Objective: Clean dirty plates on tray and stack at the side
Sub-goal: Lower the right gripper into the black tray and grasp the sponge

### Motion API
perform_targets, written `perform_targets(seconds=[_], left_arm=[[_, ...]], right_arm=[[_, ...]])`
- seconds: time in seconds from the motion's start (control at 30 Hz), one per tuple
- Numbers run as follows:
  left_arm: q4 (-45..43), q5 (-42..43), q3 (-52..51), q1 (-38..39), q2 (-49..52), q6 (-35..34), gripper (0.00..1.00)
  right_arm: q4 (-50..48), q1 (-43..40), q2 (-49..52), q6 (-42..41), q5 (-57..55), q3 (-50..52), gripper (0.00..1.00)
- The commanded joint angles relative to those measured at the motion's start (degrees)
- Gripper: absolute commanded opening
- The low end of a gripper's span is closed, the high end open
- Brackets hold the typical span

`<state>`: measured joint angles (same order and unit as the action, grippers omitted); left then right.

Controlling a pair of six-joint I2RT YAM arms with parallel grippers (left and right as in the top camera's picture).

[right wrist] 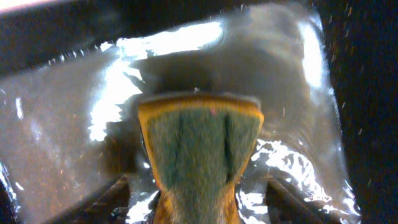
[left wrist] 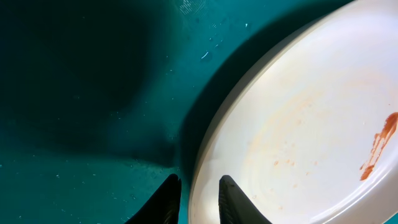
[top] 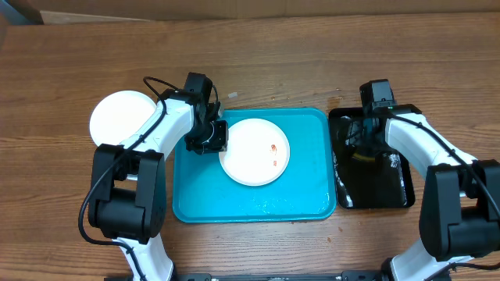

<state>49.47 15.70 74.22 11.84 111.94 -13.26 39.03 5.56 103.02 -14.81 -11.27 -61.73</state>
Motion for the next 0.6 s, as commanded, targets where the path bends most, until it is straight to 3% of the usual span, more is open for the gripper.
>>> perform_targets(seconds=[0.0,0.17,0.27,0.53,0.57], left_arm=[[0.0,0.7,-0.6,-0.1,-1.4,1.0,0.24],[0.0,0.7,-0.6,-0.1,-1.4,1.0,0.24],[0.0,0.7,-0.6,-0.1,-1.4,1.0,0.24],[-0.1,0.7,-0.6,-0.1,-1.4,1.0,0.24],[-0.1,0.7,-0.6,-0.1,-1.4,1.0,0.24]], right_arm=[[-2.0,-0.2,-1.0,0.0,-2.8,0.3,0.75],[-5.2,-0.2,-1.0,0.0,-2.8,0.3,0.71],[-5.4,-0.2,-1.0,-0.1,-2.8,0.3,0.53],[-7.4,-0.2,-1.0,-0.3,-2.8,2.1,0.54],[-7.5,-0.2,-1.0,-0.3,-2.8,2.2,0.58]])
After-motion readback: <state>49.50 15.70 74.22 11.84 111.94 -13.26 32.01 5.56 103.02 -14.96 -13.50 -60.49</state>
